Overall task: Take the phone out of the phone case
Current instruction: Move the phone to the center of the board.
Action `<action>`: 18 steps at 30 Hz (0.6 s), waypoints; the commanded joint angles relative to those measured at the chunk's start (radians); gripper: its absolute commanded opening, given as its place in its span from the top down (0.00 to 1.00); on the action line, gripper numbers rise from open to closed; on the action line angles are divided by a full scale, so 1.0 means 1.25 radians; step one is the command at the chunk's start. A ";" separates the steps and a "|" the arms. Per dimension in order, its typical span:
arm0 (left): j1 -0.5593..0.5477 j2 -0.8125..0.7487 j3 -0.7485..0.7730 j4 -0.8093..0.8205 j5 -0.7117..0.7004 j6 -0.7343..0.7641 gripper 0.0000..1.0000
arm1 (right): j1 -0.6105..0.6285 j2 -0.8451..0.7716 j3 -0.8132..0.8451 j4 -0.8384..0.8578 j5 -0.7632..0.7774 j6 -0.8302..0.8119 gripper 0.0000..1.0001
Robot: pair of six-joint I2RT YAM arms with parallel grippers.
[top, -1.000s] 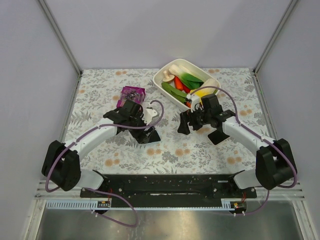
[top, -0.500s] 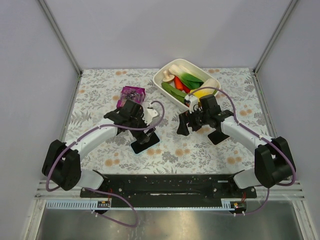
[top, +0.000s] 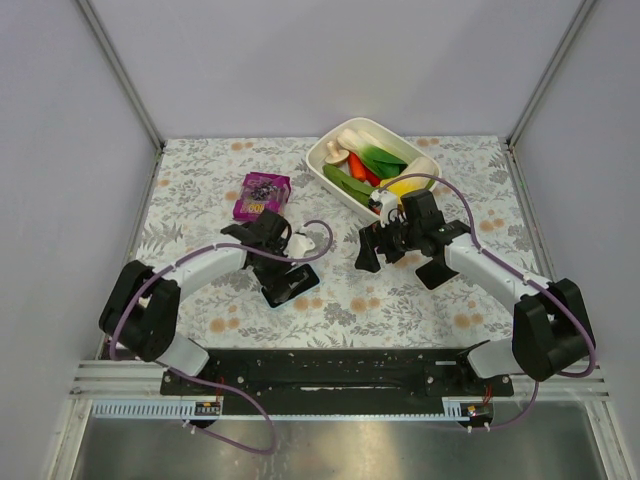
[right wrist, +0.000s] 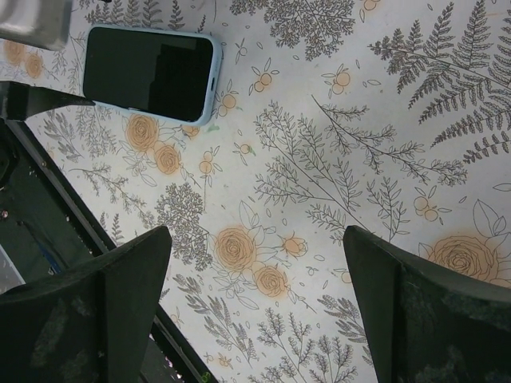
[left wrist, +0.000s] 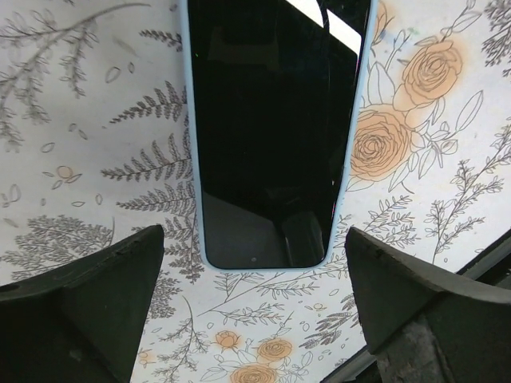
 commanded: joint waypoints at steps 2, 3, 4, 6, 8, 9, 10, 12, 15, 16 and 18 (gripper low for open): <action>-0.003 0.052 0.011 -0.040 0.011 0.025 0.01 | 0.006 -0.023 0.015 -0.004 -0.008 -0.007 0.01; -0.002 0.061 0.013 -0.044 0.017 0.025 0.01 | 0.006 -0.023 0.015 -0.004 -0.009 -0.007 0.01; -0.002 0.068 0.013 -0.044 0.022 0.024 0.01 | 0.005 -0.023 0.015 -0.004 -0.011 -0.007 0.01; -0.003 0.078 0.013 -0.044 0.030 0.027 0.01 | 0.006 -0.025 0.014 -0.004 -0.010 -0.007 0.01; -0.002 0.088 0.009 -0.046 0.034 0.030 0.01 | 0.006 -0.029 0.012 -0.004 -0.010 -0.010 0.01; 0.000 0.091 0.008 -0.047 0.037 0.033 0.01 | 0.006 -0.030 0.011 -0.004 -0.009 -0.012 0.01; 0.000 0.096 0.005 -0.047 0.037 0.034 0.01 | 0.006 -0.030 0.010 -0.003 -0.010 -0.013 0.01; -0.002 0.104 0.002 -0.047 0.043 0.035 0.01 | 0.006 -0.029 0.009 -0.003 -0.008 -0.013 0.01; -0.003 0.112 -0.008 -0.043 0.053 0.028 0.01 | 0.006 -0.029 0.009 -0.004 -0.009 -0.013 0.01; -0.004 0.110 -0.018 -0.032 0.046 0.019 0.01 | 0.005 -0.029 0.009 -0.004 -0.008 -0.016 0.01; -0.017 0.096 -0.032 -0.011 0.013 0.000 0.01 | 0.006 -0.030 0.009 -0.003 -0.004 -0.014 0.01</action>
